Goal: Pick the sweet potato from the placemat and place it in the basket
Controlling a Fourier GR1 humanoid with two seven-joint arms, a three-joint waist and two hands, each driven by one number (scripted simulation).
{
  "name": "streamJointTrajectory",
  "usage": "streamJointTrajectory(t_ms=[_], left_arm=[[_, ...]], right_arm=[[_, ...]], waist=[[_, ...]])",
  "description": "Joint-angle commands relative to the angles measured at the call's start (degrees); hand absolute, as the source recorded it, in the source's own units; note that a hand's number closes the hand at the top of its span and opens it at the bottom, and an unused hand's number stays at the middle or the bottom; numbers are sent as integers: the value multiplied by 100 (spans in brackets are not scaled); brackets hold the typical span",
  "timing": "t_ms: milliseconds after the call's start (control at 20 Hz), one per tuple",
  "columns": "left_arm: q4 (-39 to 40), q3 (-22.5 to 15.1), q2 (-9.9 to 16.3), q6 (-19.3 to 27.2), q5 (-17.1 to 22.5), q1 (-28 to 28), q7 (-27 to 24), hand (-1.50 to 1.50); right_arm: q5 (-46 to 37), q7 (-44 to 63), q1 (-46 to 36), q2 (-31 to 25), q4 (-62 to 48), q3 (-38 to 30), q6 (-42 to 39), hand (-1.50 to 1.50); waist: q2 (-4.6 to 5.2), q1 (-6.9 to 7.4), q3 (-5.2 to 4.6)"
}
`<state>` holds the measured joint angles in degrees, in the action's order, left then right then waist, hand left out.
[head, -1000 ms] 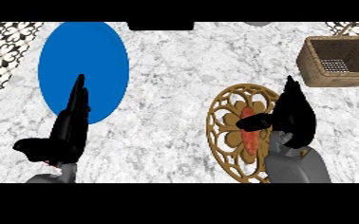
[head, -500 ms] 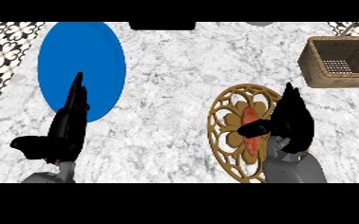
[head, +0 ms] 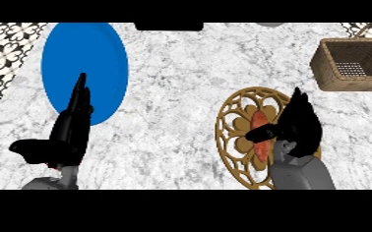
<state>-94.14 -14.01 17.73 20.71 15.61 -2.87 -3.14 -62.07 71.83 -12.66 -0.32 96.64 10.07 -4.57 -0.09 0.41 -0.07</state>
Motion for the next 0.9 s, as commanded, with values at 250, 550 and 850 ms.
streamJointTrajectory(t_ms=[250,550,850], left_arm=[[-303,-54,-41,-44,-49,171,149,0],[-77,-24,-209,38,-181,74,24,0],[54,100,-143,-261,-102,197,-149,0]], right_arm=[[228,1341,-116,30,-386,39,212,-150],[399,1340,80,30,-485,249,594,-150],[372,1339,221,30,-618,471,957,-150]], waist=[[1,44,5],[7,18,3],[12,22,4]])
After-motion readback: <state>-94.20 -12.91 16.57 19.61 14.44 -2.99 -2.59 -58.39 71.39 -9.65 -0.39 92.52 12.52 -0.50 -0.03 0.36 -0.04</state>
